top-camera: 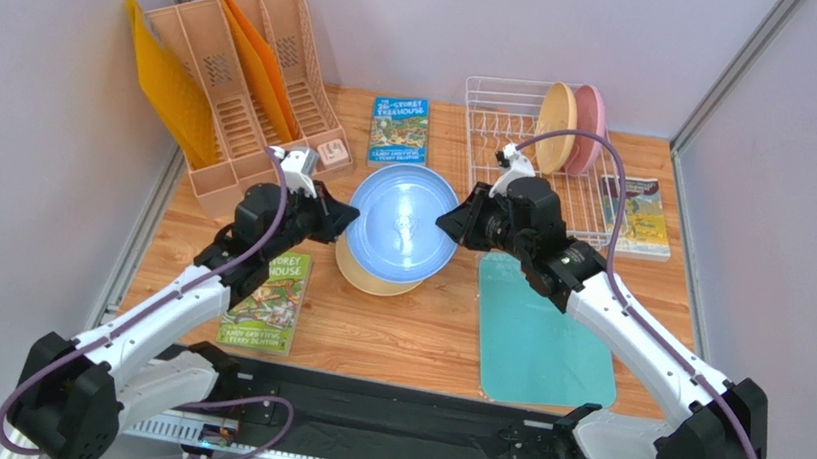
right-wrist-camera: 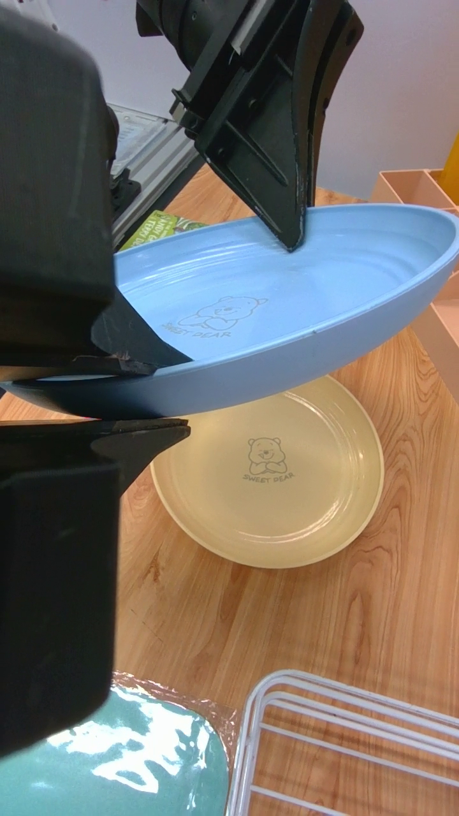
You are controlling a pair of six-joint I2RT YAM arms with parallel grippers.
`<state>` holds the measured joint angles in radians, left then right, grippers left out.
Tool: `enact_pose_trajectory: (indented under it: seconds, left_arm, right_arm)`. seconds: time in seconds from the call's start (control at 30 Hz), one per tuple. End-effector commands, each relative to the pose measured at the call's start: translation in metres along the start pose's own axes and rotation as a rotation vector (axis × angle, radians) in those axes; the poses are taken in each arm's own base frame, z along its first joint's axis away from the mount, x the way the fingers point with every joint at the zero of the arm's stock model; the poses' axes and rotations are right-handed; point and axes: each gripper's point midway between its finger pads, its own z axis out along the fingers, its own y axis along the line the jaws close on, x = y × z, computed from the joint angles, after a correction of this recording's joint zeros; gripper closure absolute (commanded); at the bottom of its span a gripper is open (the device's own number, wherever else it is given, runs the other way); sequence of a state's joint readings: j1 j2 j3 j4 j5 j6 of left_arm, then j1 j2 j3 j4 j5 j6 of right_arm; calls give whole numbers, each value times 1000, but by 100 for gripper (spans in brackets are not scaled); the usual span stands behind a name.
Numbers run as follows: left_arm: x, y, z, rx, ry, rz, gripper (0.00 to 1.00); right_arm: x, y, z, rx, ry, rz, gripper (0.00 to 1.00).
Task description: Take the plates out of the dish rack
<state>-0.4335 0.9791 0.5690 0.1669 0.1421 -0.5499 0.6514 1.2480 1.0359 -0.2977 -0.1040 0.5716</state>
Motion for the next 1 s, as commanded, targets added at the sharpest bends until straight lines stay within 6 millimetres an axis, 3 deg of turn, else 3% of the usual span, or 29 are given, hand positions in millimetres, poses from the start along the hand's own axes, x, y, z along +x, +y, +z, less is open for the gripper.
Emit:
enact_pose_trajectory:
  seconds: [0.0,0.07,0.17,0.23,0.27,0.3,0.43,0.6,0.97]
  left_arm:
    - [-3,-1,3,1,-12,19,100]
    - [-3,0,4,-1,-10,20,100]
    - [-3,0,5,-7,-11,24,100]
    - [-5,6,5,-38,-17,32,100]
    - [-4,10,4,-62,-9,33,100]
    - [-7,13,3,-84,-19,39,100]
    - [-8,23,1,-142,-9,66,100]
    - [-9,36,6,-206,-13,84,100]
    - [20,71,47,-322,114,120,100]
  right_arm:
    - [-20,25,-1,-94,-59,12,100]
    - [-19,25,0,-94,-57,9,99]
    - [-18,22,1,-81,-53,1,89]
    - [-18,18,3,-62,-54,-10,66]
    - [-17,13,3,-38,-49,-14,35]
    - [-20,6,3,5,-65,-21,26]
    - [-27,-26,-2,167,-104,-81,10]
    - [-36,-56,-11,291,-120,-120,8]
    - [-69,-77,-30,391,-172,-165,6]
